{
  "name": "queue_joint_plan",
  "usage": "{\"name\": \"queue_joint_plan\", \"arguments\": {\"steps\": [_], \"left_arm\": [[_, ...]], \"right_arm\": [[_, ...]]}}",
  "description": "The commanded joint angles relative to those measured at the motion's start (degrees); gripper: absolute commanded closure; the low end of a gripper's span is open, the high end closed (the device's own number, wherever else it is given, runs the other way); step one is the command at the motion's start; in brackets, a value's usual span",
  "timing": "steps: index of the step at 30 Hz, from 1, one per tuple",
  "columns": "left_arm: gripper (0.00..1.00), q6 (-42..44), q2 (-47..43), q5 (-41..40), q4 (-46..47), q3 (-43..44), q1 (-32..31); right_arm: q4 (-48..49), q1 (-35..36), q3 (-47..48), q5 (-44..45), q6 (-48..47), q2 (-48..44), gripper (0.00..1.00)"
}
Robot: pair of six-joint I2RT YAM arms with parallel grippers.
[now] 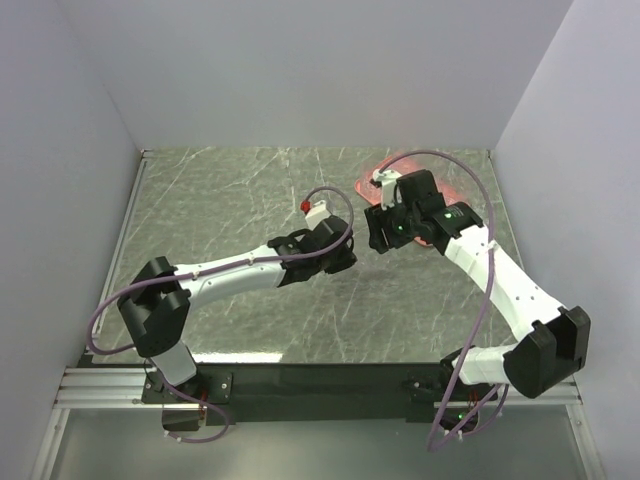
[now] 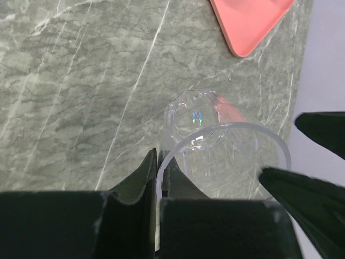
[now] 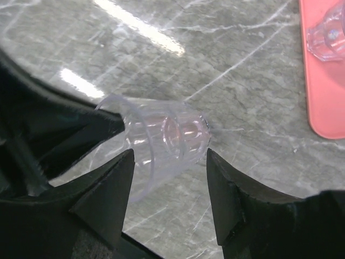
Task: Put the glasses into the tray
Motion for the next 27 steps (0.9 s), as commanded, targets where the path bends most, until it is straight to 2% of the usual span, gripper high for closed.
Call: {"name": "queue_joint_plan", "arguments": {"steps": [1, 7, 10, 13, 14, 15, 18, 20, 21, 23, 24, 26, 27], "left_arm": [[1.0, -2.6, 0.9, -3.0, -1.3, 4.7, -1.2], [1.0, -3.4, 1.0, -3.3, -1.7, 5.4, -1.8], [1.0, -3.4, 0.8, -3.6, -1.6, 5.2, -1.9], [1.0, -2.7, 0.5, -3.2, -1.1, 5.3, -1.9], [1.0, -2.5, 0.5, -2.9, -1.0, 5.3, -1.9], [1.0, -2.2, 0.5, -2.2, -0.9, 5.3, -1.9], [0.97, -1.1, -0.6, -0.8, 1.1, 4.2, -1.8], [0.91, 0.0, -1.9, -0.6, 3.1, 2.5, -1.8], [0.8, 0.9, -2.4, -0.3, 4.2, 1.7, -1.8], [0.71, 1.8, -4.2, 0.0, 7.1, -0.6, -1.8], [0.64, 2.4, -4.8, 0.3, 8.1, -1.4, -1.8], [0.57, 3.3, -6.6, 0.8, 10.7, -3.6, -1.7], [0.49, 4.0, -7.1, 1.0, 11.2, -4.2, -1.7]], "right_arm": [[2.0, 1.1, 0.0, 4.9, 1.3, 1.4, 0.38], [1.7, 1.5, -0.1, 6.3, 1.2, 2.5, 0.53], [1.5, 1.5, 0.0, 7.0, 0.7, 2.4, 0.66], [1.0, 1.5, 0.1, 6.8, -0.2, 2.3, 0.82], [0.9, 1.5, 0.1, 6.7, -0.4, 2.3, 0.92], [0.8, 1.5, 0.2, 6.6, -0.5, 2.2, 0.98], [0.5, 1.5, 0.0, 6.3, -1.4, 1.7, 1.0], [0.4, 1.5, -0.1, 5.3, -2.7, 1.3, 1.0], [0.1, 1.1, -0.2, 4.8, -3.5, 1.1, 1.0], [-0.2, 0.3, -0.3, 3.0, -6.1, 0.8, 1.0], [-1.2, 0.0, -0.2, 1.5, -7.3, 0.7, 1.0], [-1.9, -1.8, -0.3, -1.9, -9.9, 0.5, 1.0], [-2.0, -4.3, -0.5, -6.6, -10.4, 0.4, 1.0]]}}
